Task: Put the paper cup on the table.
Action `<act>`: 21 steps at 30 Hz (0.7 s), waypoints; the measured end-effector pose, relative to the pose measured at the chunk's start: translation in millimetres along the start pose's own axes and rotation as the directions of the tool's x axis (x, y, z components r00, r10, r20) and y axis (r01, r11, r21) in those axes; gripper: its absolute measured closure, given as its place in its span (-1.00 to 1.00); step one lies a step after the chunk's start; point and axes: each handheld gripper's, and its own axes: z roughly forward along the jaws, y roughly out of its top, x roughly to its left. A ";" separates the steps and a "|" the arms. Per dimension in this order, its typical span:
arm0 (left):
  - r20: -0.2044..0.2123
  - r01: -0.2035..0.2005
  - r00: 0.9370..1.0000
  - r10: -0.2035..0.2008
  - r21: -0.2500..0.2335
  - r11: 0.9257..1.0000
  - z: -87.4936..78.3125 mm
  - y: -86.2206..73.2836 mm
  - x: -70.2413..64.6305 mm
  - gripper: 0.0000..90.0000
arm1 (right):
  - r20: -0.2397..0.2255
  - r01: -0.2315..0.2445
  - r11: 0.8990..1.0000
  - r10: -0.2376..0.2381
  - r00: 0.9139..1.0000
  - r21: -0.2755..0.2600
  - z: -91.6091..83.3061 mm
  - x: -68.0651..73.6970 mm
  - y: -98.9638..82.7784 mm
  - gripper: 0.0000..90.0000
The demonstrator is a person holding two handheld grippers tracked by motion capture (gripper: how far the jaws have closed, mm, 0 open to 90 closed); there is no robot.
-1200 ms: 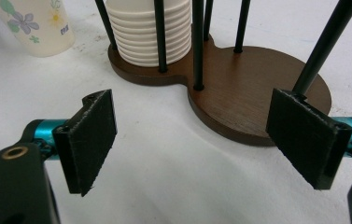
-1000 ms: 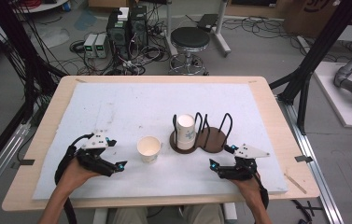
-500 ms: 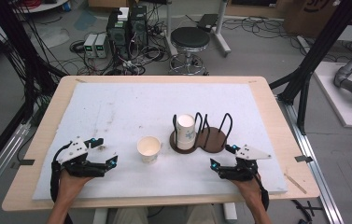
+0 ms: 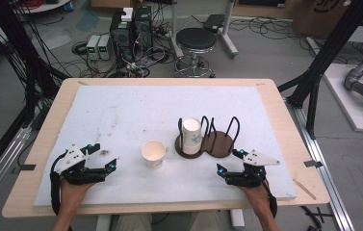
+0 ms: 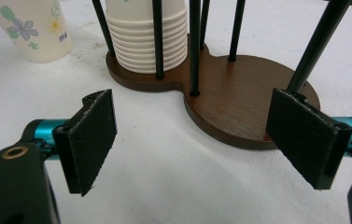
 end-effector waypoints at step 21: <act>-0.009 -0.007 1.000 0.007 -0.025 1.000 -2.4 -1.2 -0.9 -0.71 | -0.006 0.000 1.000 0.000 1.000 -0.012 -1.1 -0.4 -0.8 -0.63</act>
